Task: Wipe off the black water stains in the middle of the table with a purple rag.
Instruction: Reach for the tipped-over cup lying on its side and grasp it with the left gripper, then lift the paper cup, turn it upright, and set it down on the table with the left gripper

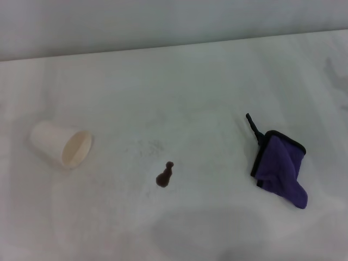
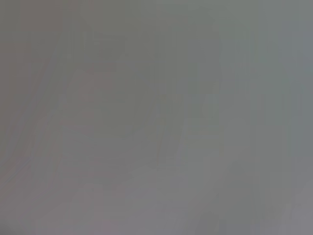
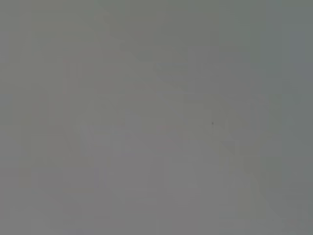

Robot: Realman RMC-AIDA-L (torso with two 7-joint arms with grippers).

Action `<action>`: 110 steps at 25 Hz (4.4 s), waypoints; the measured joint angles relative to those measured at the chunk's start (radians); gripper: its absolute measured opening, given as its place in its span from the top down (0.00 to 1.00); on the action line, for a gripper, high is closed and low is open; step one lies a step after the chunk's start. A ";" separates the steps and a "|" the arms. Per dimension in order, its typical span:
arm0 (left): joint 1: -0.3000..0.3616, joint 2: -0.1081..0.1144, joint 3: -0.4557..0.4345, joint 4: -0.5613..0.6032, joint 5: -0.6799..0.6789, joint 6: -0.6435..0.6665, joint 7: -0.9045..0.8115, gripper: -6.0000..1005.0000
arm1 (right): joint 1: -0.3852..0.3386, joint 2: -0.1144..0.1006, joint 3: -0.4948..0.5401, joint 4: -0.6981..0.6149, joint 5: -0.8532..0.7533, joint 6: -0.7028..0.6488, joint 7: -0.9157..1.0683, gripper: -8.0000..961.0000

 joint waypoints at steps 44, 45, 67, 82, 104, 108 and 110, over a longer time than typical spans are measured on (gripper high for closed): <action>-0.852 0.056 0.095 -1.077 2.294 0.525 -0.604 0.13 | -0.047 -0.003 0.117 0.005 0.018 -0.052 0.067 0.11; -0.860 0.041 0.095 -1.087 2.308 0.512 -0.584 0.13 | -0.049 -0.003 0.118 0.007 0.018 -0.052 0.078 0.11; -0.866 0.004 0.093 -0.835 2.374 0.218 -0.355 0.13 | -0.018 0.001 0.108 0.013 0.012 -0.109 0.094 0.11; -0.796 0.004 0.092 -0.611 2.371 -0.021 -0.362 0.14 | -0.011 0.001 0.111 0.022 0.012 -0.133 0.097 0.11; -0.602 0.003 0.092 -0.647 1.519 -0.029 -0.364 0.34 | -0.010 -0.002 0.097 0.013 0.010 -0.180 0.097 0.11; -0.457 0.005 0.091 -0.542 1.225 -0.024 -0.323 0.38 | -0.014 -0.002 0.069 0.012 0.009 -0.176 0.097 0.11; -0.378 0.004 0.090 -0.469 1.075 -0.023 -0.267 0.40 | -0.020 -0.002 0.066 0.009 0.009 -0.175 0.097 0.11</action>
